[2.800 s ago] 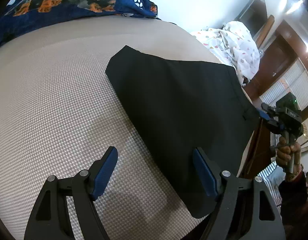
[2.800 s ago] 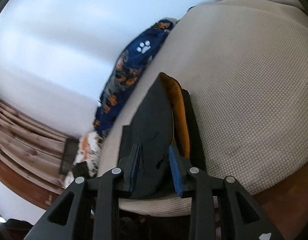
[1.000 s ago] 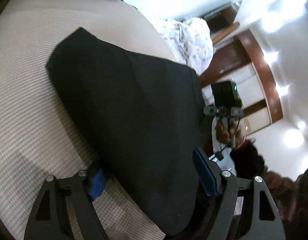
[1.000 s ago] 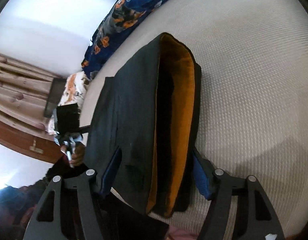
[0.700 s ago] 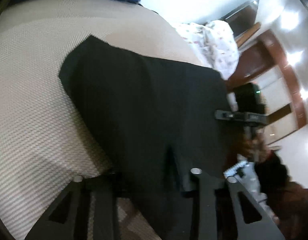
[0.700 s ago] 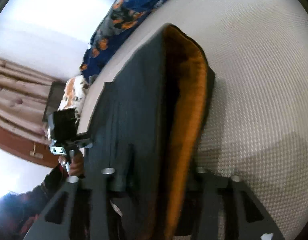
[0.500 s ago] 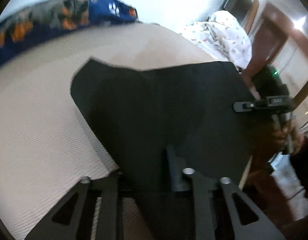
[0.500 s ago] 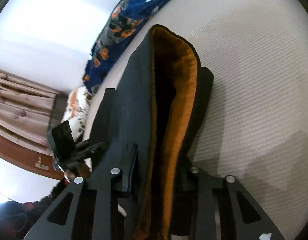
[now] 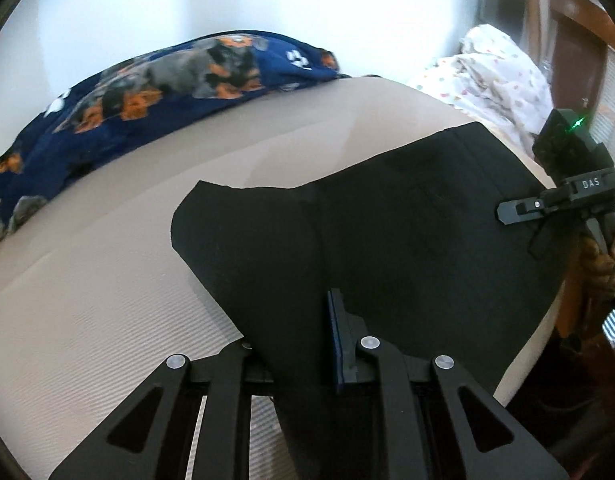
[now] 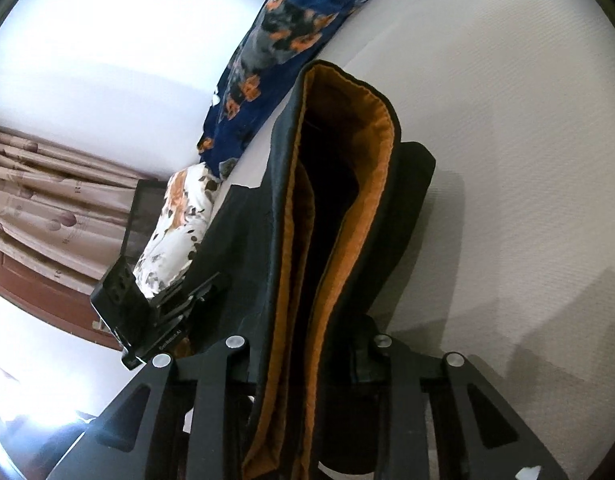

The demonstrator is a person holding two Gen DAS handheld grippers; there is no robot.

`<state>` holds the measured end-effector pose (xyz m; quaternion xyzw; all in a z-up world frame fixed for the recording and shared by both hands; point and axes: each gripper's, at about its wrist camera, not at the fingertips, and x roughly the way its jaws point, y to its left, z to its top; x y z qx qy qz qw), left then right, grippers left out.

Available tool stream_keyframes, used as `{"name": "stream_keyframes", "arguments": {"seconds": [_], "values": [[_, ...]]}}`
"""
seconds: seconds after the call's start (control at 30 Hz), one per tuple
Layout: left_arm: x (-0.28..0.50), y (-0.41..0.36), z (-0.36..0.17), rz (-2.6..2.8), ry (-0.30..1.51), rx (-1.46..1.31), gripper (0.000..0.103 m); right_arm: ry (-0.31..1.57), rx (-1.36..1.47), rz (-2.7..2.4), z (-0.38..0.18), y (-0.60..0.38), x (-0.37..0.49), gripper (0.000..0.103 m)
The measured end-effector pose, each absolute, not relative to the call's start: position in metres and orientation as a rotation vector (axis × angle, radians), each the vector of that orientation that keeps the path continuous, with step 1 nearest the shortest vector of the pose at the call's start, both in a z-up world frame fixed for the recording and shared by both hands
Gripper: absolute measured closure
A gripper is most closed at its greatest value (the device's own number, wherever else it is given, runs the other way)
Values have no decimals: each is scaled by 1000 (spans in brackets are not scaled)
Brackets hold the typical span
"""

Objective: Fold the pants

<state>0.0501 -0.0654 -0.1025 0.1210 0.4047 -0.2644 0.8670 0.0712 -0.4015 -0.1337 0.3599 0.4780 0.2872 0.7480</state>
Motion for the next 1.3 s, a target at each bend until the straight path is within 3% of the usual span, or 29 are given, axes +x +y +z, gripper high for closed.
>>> {"name": "stream_keyframes", "arguments": {"seconds": [0.57, 1.3], "values": [[57, 6, -101, -424, 819, 187, 86, 1060, 754, 683, -131, -330, 105, 78], [62, 22, -98, -404, 790, 169, 87, 1062, 759, 684, -127, -315, 106, 78]]}}
